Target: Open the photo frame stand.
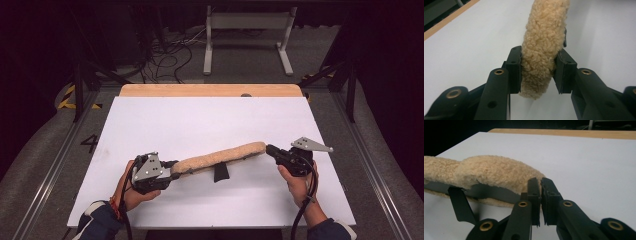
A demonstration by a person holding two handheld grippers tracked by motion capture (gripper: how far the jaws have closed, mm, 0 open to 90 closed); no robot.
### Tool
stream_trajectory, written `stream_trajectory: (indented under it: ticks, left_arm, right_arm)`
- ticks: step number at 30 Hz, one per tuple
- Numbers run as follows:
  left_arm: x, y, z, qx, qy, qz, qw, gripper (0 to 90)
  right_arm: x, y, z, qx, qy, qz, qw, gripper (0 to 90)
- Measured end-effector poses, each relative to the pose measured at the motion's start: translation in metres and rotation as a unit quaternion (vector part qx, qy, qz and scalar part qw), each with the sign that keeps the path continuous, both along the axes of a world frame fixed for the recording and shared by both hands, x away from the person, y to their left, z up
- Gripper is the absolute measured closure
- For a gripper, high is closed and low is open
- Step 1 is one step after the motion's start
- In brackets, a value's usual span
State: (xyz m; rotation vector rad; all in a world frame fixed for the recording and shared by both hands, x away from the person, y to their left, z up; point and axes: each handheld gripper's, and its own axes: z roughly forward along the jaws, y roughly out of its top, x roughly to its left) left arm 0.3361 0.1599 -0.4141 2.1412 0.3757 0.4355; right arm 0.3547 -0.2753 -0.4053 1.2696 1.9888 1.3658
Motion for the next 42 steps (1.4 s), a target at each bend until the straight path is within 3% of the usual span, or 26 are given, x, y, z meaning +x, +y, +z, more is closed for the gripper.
stream_trajectory:
  ticks: [3,4,16,20,23,27,29,32,42]
  left_arm:
    - [-0.001,-0.001,0.000,0.001,0.000,0.001,1.0000,63.3]
    - [-0.002,-0.001,0.001,0.003,0.001,0.000,1.0000,63.4]
    - [-0.014,-0.008,0.002,0.015,-0.007,-0.018,0.9997,64.7]
    - [-0.017,-0.010,0.003,0.017,-0.012,-0.018,0.9996,64.9]
    - [-0.019,-0.011,0.003,0.019,-0.014,-0.018,0.9996,64.9]
    - [-0.022,-0.013,0.004,0.026,-0.022,-0.021,0.9992,65.1]
    - [-0.024,-0.015,0.005,0.030,-0.028,-0.025,0.9989,65.1]
    - [-0.028,-0.018,0.006,0.034,-0.032,-0.029,0.9985,65.4]
    - [-0.035,-0.030,0.005,0.041,-0.036,-0.051,0.9972,65.2]
  right_arm:
    - [-0.007,0.006,0.006,0.001,-0.012,0.006,0.9999,89.6]
    - [-0.010,0.012,0.010,-0.013,-0.021,0.017,0.9995,89.0]
    - [0.004,0.021,0.011,-0.016,-0.008,0.002,0.9998,88.2]
    - [0.001,0.021,0.010,-0.015,-0.013,-0.009,0.9998,85.5]
    - [-0.008,0.024,0.011,-0.019,-0.022,0.002,0.9996,86.5]
    - [-0.016,0.035,0.008,0.001,-0.011,0.024,0.9996,88.1]
    - [-0.018,0.046,0.005,-0.011,-0.006,0.037,0.9992,87.6]
    - [-0.016,0.054,0.005,-0.020,-0.009,0.040,0.9990,86.7]
    - [-0.005,0.053,0.006,-0.010,-0.001,0.035,0.9993,87.2]
